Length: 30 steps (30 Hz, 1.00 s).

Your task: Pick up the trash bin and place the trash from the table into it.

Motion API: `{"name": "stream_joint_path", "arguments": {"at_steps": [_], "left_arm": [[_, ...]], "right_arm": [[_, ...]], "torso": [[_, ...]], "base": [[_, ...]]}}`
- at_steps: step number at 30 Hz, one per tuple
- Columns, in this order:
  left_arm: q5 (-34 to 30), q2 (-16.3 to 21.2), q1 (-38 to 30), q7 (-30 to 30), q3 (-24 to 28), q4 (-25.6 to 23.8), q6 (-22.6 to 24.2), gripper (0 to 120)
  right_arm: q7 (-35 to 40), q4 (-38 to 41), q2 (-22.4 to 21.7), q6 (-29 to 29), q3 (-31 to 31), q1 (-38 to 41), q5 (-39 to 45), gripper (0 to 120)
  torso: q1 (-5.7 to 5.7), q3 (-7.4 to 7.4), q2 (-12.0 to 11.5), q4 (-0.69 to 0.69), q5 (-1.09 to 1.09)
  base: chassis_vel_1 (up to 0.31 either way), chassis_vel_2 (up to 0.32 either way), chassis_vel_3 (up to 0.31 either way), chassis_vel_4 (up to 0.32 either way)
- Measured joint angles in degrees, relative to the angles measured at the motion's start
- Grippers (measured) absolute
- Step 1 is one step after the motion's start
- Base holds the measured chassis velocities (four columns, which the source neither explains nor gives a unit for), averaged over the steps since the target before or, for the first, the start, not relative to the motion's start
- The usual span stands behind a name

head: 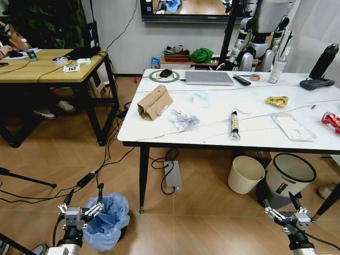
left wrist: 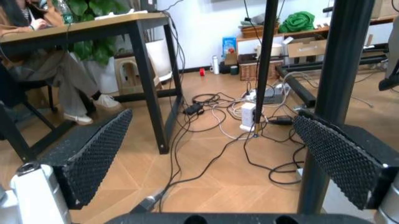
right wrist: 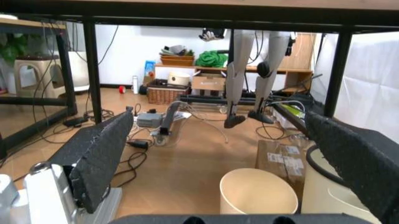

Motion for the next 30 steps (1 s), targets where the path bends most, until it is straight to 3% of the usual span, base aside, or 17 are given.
{"name": "stream_joint_path", "arguments": {"at_steps": [30], "left_arm": [[-0.2,0.2,0.8,0.3,-0.2,-0.1,0.0,100]], "right_arm": [[0.0,0.6,0.9,0.2,-0.3,0.1,-0.5,100]], "torso": [[-3.0,-4.5,-7.5,0.0,0.0]], "base": [[0.0,0.0,0.0,0.0]]}}
